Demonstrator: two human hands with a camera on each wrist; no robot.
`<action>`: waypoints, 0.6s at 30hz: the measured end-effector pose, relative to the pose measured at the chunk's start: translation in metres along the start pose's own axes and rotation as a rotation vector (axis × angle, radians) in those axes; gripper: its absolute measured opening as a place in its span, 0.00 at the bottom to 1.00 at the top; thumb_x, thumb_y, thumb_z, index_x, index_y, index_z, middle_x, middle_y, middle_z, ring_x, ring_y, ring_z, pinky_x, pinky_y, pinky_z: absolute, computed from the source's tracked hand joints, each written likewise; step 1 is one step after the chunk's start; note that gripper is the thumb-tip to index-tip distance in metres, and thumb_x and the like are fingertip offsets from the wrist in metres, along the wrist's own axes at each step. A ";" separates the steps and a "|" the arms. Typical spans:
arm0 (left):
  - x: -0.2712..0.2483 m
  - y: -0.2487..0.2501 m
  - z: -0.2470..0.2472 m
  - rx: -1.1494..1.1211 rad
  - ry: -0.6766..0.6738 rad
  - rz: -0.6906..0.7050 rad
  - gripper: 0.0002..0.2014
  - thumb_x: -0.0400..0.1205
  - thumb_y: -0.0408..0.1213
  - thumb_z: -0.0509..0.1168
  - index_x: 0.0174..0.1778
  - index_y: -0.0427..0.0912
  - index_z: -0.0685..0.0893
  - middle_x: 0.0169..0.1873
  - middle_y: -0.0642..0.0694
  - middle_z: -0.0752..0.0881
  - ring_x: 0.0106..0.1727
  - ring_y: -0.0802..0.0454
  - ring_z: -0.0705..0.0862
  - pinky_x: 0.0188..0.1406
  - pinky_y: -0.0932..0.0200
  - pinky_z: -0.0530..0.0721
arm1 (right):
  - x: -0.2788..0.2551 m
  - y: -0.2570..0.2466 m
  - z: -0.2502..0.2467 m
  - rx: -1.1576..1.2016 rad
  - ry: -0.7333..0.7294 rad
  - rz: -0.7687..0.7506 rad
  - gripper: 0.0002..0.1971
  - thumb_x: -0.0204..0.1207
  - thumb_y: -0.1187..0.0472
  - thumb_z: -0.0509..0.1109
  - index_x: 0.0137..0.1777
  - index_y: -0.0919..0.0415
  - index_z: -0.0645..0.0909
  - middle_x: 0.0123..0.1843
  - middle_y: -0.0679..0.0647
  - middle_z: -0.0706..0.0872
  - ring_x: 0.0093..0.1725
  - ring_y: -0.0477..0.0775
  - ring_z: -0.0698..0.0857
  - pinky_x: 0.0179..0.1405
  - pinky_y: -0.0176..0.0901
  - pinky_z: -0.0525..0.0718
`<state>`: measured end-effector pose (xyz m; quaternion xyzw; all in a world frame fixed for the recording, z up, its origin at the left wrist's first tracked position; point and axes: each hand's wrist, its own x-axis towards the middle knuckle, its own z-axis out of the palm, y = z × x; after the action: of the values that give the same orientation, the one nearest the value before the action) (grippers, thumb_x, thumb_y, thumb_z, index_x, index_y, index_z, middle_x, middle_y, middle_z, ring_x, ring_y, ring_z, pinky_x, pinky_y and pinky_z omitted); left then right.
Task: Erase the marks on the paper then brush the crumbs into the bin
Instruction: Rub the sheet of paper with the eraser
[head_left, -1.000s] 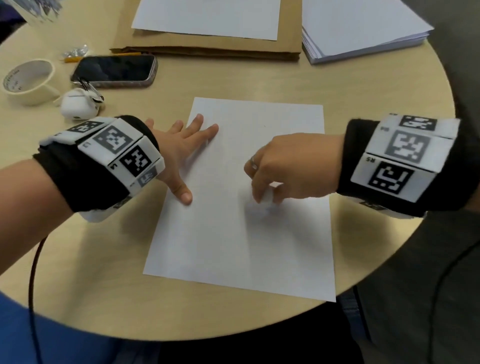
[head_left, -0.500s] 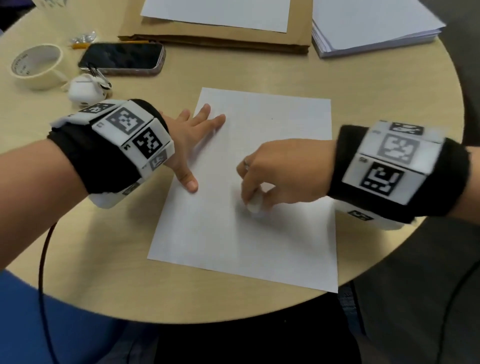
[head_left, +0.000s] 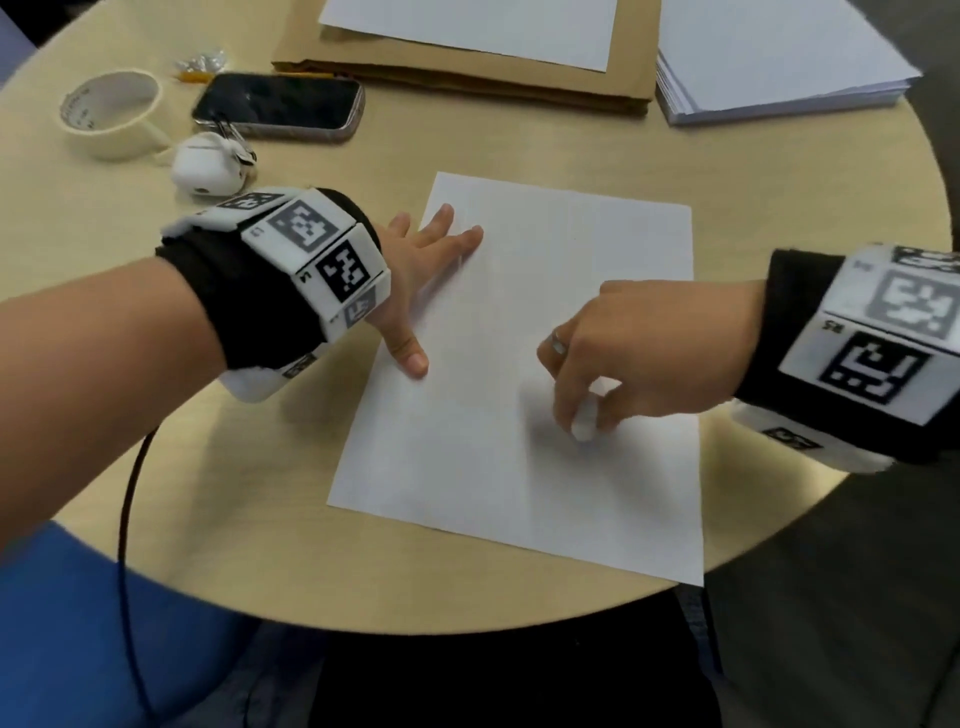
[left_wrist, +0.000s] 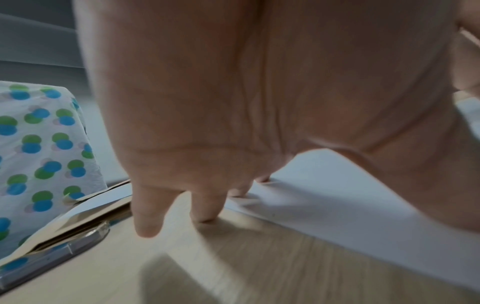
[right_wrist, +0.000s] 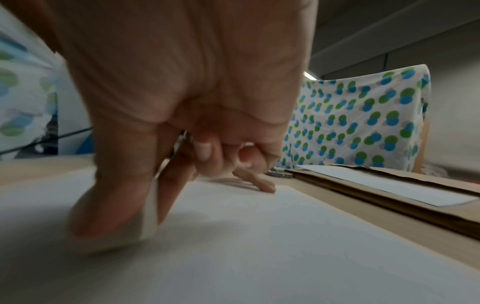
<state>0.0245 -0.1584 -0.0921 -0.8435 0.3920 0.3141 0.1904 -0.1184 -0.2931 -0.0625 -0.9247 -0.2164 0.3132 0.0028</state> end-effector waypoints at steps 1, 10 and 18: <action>0.000 0.001 0.000 -0.001 0.003 0.001 0.68 0.61 0.54 0.79 0.79 0.55 0.27 0.80 0.48 0.29 0.82 0.37 0.37 0.78 0.35 0.45 | 0.003 -0.001 -0.003 -0.016 0.019 0.001 0.12 0.75 0.56 0.69 0.56 0.42 0.85 0.36 0.39 0.71 0.33 0.40 0.70 0.54 0.40 0.74; 0.001 -0.001 0.000 0.009 -0.004 0.007 0.69 0.61 0.54 0.79 0.78 0.57 0.26 0.80 0.49 0.28 0.82 0.38 0.37 0.78 0.34 0.45 | -0.007 0.003 0.005 -0.144 -0.009 -0.030 0.12 0.79 0.51 0.63 0.60 0.37 0.80 0.39 0.38 0.67 0.31 0.34 0.66 0.50 0.37 0.65; 0.002 0.000 -0.001 0.009 -0.008 0.002 0.69 0.61 0.53 0.79 0.78 0.56 0.27 0.80 0.49 0.28 0.82 0.37 0.36 0.78 0.35 0.44 | 0.012 0.002 -0.008 -0.080 0.120 -0.016 0.13 0.75 0.53 0.68 0.58 0.38 0.83 0.43 0.39 0.73 0.36 0.40 0.67 0.51 0.41 0.61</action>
<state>0.0257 -0.1604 -0.0924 -0.8410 0.3934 0.3159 0.1953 -0.1037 -0.2889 -0.0632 -0.9394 -0.2356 0.2482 -0.0184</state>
